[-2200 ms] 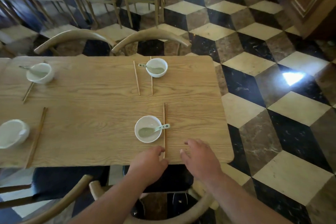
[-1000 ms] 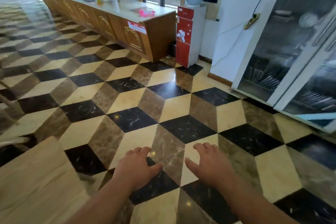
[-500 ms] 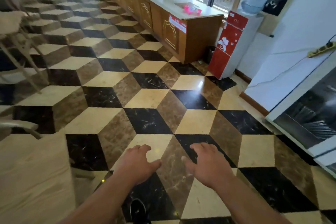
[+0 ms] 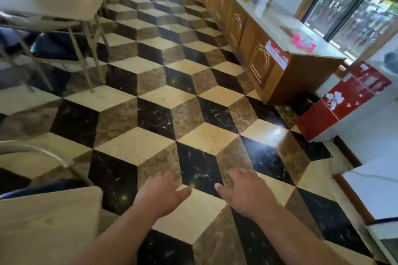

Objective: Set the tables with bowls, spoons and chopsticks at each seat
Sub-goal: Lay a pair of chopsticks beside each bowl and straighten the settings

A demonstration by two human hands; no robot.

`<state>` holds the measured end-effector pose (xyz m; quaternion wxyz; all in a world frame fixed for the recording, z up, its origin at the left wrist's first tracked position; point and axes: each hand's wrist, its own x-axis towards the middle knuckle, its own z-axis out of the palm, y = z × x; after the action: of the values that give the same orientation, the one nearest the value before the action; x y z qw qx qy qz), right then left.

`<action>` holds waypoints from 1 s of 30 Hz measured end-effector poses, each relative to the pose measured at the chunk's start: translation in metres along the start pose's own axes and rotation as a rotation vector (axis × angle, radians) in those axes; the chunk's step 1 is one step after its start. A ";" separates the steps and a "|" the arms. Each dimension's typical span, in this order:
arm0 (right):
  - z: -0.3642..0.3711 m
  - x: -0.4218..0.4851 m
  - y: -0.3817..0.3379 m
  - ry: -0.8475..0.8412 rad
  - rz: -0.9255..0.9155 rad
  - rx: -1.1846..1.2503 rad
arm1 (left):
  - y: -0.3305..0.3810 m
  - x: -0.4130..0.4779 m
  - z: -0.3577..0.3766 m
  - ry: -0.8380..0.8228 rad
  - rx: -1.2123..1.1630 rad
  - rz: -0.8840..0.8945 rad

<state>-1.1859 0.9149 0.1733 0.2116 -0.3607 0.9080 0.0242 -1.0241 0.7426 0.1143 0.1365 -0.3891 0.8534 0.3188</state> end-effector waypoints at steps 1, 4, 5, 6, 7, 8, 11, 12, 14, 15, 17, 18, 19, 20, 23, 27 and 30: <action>-0.006 0.019 -0.008 0.001 -0.038 -0.005 | -0.007 0.011 -0.010 0.022 -0.008 -0.036; -0.024 0.076 -0.028 -0.007 -0.161 -0.038 | -0.020 0.039 -0.040 0.089 -0.064 -0.167; -0.029 0.096 -0.036 -0.011 -0.206 -0.050 | -0.022 0.048 -0.051 0.105 -0.087 -0.216; -0.034 0.117 -0.043 -0.018 -0.250 -0.050 | -0.023 0.057 -0.061 0.129 -0.112 -0.256; -0.038 0.140 -0.050 -0.024 -0.293 -0.042 | -0.023 0.066 -0.072 0.161 -0.128 -0.291; -0.042 0.164 -0.059 -0.031 -0.330 -0.028 | -0.026 0.077 -0.082 0.197 -0.144 -0.322; -0.058 0.234 -0.086 -0.055 -0.454 -0.016 | -0.038 0.105 -0.115 0.293 -0.202 -0.427; -0.065 0.255 -0.097 -0.076 -0.503 -0.025 | -0.041 0.112 -0.125 0.320 -0.229 -0.476; -0.082 0.292 -0.120 -0.116 -0.601 -0.056 | -0.049 0.123 -0.141 0.393 -0.272 -0.580; -0.089 0.309 -0.132 -0.126 -0.651 -0.078 | -0.051 0.128 -0.148 0.432 -0.290 -0.636; -0.101 0.340 -0.162 -0.130 -0.743 -0.126 | -0.056 0.136 -0.157 0.507 -0.318 -0.729; -0.106 0.354 -0.179 -0.126 -0.787 -0.140 | -0.060 0.140 -0.160 0.541 -0.335 -0.762; -0.109 0.365 -0.197 -0.124 -0.831 -0.150 | -0.064 0.141 -0.164 0.562 -0.358 -0.792; -0.113 0.373 -0.216 -0.130 -0.877 -0.160 | -0.069 0.142 -0.168 0.581 -0.384 -0.819; -0.116 0.385 -0.273 -0.168 -1.011 -0.199 | -0.091 0.141 -0.176 0.644 -0.448 -0.912; -0.109 0.402 -0.350 -0.231 -1.122 -0.300 | -0.140 0.154 -0.185 0.703 -0.496 -1.005; -0.104 0.419 -0.411 -0.243 -1.144 -0.347 | -0.189 0.172 -0.199 0.719 -0.533 -1.030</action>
<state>-1.2232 0.3210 0.1445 0.2313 -0.8152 0.5223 0.0953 -0.9924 0.4207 0.0997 -0.1219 -0.8477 0.4440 0.2635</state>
